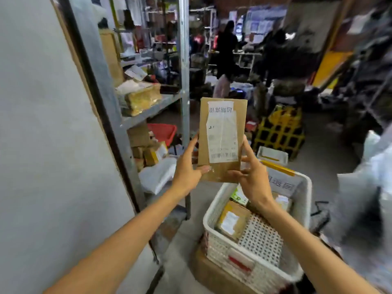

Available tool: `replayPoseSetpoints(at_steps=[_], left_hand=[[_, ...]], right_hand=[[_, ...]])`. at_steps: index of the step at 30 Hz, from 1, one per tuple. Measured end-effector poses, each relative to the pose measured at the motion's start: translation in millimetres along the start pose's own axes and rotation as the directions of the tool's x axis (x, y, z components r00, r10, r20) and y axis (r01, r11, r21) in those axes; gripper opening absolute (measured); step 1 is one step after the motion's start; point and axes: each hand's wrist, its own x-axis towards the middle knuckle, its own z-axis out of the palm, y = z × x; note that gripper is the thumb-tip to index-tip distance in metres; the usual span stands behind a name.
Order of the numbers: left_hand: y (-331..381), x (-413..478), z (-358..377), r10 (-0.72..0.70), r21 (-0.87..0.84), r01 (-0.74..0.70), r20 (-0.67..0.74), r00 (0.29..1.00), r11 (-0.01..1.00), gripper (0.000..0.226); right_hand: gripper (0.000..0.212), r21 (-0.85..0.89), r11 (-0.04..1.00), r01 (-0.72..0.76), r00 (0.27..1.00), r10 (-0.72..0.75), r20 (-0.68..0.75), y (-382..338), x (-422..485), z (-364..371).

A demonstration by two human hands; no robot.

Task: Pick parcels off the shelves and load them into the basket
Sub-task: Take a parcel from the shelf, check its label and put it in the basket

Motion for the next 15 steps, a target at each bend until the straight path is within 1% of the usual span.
replayPoseSetpoints(at_steps=[4,8,10,15], left_hand=[[-12.8,29.7,73.2,0.020,-0.039,-0.013,0.197,0.980,0.999,0.089],[-29.7,55.3,135.5,0.013,-0.078,0.016,0.352,0.936,0.997,0.089],[-42.8,67.3,162.1,0.002,-0.085,0.035,0.408,0.913,0.996,0.090],[-82.4,87.2,214.4,-0.073,-0.057,0.121,0.524,0.849,0.991,0.090]], right_hand=[[0.103,-0.102,0.986,-0.133,0.979,0.115,-0.168,48.2,-8.1,-41.2],[0.100,-0.092,0.960,-0.264,0.934,0.231,-0.272,92.7,-8.6,-66.2],[0.099,-0.085,0.946,-0.313,0.916,0.277,-0.290,117.2,-6.0,-72.9],[0.098,-0.035,0.897,-0.441,0.867,0.416,-0.275,176.0,-2.8,-73.6]])
